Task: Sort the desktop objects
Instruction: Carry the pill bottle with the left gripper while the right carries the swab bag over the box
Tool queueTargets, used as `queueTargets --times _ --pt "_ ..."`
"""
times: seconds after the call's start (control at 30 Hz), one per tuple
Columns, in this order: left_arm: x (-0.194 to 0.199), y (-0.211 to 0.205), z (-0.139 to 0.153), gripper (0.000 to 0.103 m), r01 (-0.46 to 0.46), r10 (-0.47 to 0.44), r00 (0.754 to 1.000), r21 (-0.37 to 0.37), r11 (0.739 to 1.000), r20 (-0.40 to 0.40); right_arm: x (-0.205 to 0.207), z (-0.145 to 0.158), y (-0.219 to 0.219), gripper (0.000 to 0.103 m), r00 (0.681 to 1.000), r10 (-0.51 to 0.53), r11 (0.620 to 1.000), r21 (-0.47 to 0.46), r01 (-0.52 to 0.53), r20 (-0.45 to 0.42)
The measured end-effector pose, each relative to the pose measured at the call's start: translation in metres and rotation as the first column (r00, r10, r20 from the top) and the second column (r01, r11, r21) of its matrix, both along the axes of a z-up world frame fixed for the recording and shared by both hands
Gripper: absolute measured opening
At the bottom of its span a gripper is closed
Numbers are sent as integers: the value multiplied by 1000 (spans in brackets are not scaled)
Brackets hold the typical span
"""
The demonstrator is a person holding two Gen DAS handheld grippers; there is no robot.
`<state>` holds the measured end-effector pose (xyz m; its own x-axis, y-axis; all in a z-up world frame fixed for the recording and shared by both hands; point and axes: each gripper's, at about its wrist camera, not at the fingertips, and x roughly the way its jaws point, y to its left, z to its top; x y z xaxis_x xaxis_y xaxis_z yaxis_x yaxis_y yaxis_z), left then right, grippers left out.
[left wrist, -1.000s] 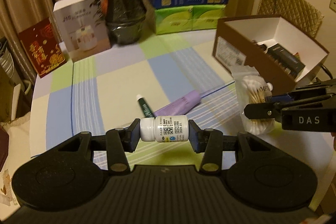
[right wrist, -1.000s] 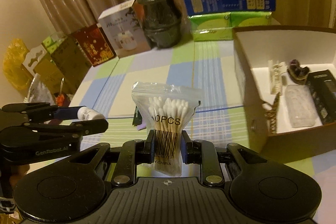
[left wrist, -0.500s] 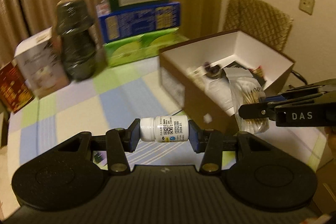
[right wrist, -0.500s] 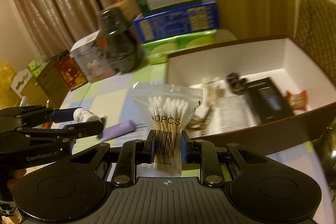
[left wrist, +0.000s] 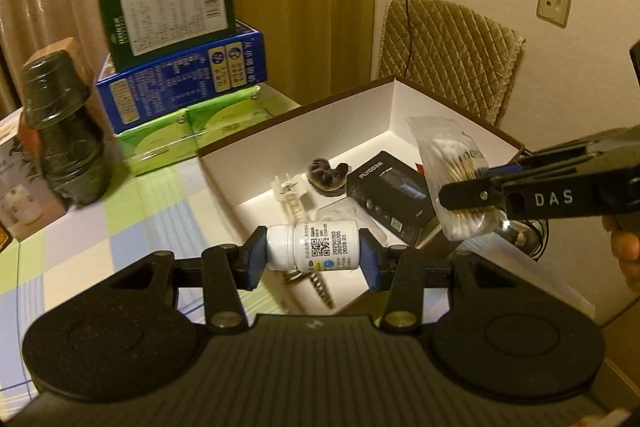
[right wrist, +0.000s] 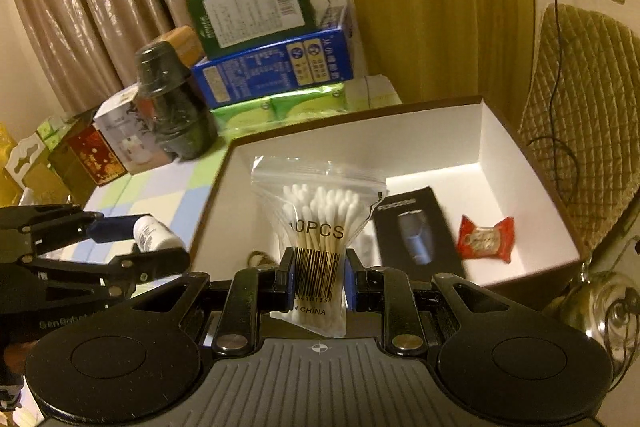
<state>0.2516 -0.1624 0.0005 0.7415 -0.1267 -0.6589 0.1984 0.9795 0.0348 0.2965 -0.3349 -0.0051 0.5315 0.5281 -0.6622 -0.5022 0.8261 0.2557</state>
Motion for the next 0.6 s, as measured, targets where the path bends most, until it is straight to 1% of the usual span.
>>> queueTargets --times 0.2,0.33,0.47,0.6 --pt "30 -21 -10 42 -2 3 999 27 1000 -33 38 -11 -3 20 999 37 999 -3 -37 -31" --pt "47 -29 -18 42 -3 6 998 49 999 -58 58 -22 -1 20 994 81 997 -14 -82 -71" --pt "64 -31 -27 42 -3 7 995 43 999 -96 71 -34 1 20 986 115 993 -26 -118 -121" --pt "79 -33 -37 42 5 1 990 46 999 -139 81 -45 3 20 980 124 991 -32 -130 -159"
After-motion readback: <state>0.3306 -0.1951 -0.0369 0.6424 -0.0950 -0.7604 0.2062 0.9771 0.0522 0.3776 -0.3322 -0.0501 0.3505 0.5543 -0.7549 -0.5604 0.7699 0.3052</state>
